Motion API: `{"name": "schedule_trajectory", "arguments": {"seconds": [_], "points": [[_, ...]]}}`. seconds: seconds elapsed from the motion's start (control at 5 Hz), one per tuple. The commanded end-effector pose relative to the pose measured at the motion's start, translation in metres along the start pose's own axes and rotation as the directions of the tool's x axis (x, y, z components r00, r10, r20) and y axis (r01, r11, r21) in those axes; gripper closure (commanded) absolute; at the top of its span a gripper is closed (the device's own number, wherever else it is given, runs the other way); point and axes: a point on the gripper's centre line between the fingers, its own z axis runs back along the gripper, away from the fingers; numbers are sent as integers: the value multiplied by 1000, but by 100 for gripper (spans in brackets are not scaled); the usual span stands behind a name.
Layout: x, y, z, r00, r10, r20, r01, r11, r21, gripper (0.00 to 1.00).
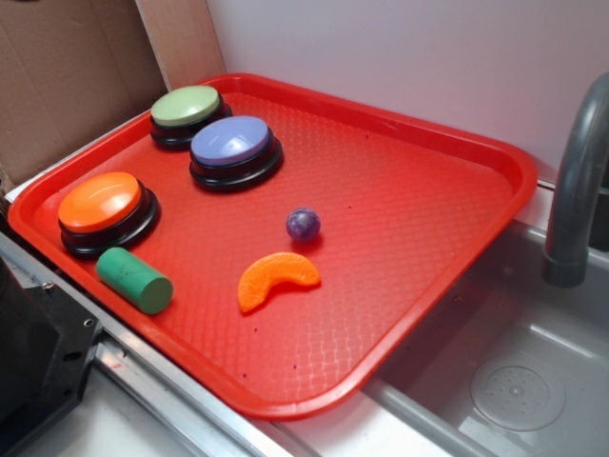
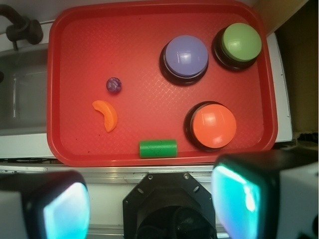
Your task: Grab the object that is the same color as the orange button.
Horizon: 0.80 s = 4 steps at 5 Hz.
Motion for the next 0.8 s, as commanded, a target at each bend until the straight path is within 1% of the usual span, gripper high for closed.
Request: {"name": "schedule_trajectory", "arguments": {"seconds": [0.0, 0.2, 0.4, 0.6], "points": [[0, 0, 0, 1000, 0, 0, 0, 1000, 0, 0], [15, -15, -29, 994, -105, -7, 106, 993, 54, 0], [31, -27, -66, 975, -220, 1, 220, 975, 34, 0], [41, -34, -98, 963, -269, 8, 268, 963, 35, 0]]}}
